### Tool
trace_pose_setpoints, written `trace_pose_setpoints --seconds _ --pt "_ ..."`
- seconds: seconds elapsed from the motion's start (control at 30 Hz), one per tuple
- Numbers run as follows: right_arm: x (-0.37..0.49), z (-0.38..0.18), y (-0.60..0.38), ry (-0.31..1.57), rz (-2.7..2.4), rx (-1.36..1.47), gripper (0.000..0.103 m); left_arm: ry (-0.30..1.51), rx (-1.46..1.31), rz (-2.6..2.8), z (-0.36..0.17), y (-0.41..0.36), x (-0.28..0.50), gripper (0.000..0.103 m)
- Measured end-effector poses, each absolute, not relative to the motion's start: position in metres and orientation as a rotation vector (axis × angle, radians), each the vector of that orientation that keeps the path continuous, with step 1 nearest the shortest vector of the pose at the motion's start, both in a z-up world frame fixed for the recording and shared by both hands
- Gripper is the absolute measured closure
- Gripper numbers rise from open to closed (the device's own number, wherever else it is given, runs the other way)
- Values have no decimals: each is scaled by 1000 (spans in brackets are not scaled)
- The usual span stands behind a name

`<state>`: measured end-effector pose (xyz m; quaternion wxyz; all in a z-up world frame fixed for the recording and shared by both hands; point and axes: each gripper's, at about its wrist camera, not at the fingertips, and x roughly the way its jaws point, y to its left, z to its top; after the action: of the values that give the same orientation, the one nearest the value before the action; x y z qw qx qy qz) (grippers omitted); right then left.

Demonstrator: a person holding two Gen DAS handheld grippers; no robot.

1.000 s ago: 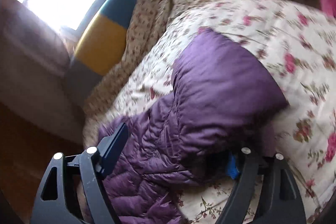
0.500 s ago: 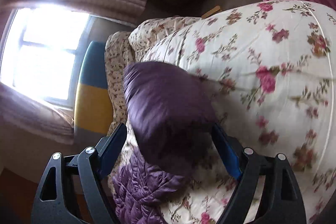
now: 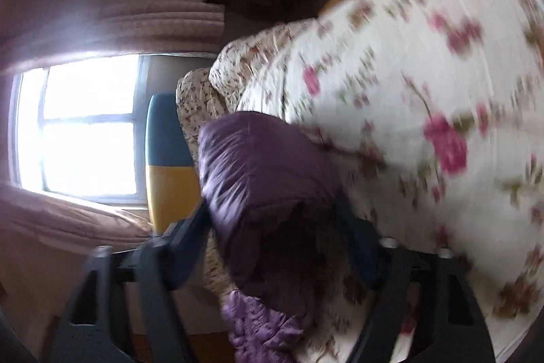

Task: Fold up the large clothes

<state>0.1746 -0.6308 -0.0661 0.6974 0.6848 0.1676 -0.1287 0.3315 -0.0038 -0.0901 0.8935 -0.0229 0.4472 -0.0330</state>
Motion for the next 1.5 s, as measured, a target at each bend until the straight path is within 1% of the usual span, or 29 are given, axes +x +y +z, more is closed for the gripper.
trace_pose_setpoints --seconds 0.03,0.07,0.17,0.33,0.4,0.53,0.8,1.03,1.17,1.2,1.23,1.3,1.37,1.4,1.43,1.5 --pt "175 -62 -634 381 -287 1497 66 929 -42 -68 -90 -4 332 8" --pt "179 -54 -635 394 -301 1447 76 929 -39 -67 -90 -4 332 8" --pt "192 -28 -633 408 -303 1307 83 929 -35 -65 -91 -4 333 8" --pt "224 15 -591 459 -238 1039 84 928 -37 -66 -91 -5 333 8" --pt "241 29 -559 498 -183 931 84 928 -38 -67 -91 -6 333 8" --pt "273 39 -485 582 -85 769 84 926 -42 -68 -90 -7 333 8" --pt "322 19 -337 737 96 590 84 917 -71 -82 -87 -3 329 8" --pt "342 3 -256 809 209 498 84 908 -95 -93 -86 -1 326 8" --pt "348 -8 -224 854 247 470 80 904 -102 -96 -86 0 324 8" --pt "343 -11 -215 874 274 466 75 903 -105 -97 -85 0 324 8" --pt "343 -14 -211 882 283 463 66 902 -108 -98 -85 1 323 8" --pt "342 -19 -204 902 330 480 60 901 -111 -97 -85 1 322 8" --pt "343 -25 -196 928 416 503 39 899 -118 -97 -84 3 320 9" --pt "339 -25 -190 934 456 503 37 897 -127 -101 -83 4 319 9" --pt "338 -25 -187 937 491 512 34 897 -134 -102 -82 6 317 12" --pt "335 -26 -186 932 522 538 34 896 -156 -104 -79 11 313 17"
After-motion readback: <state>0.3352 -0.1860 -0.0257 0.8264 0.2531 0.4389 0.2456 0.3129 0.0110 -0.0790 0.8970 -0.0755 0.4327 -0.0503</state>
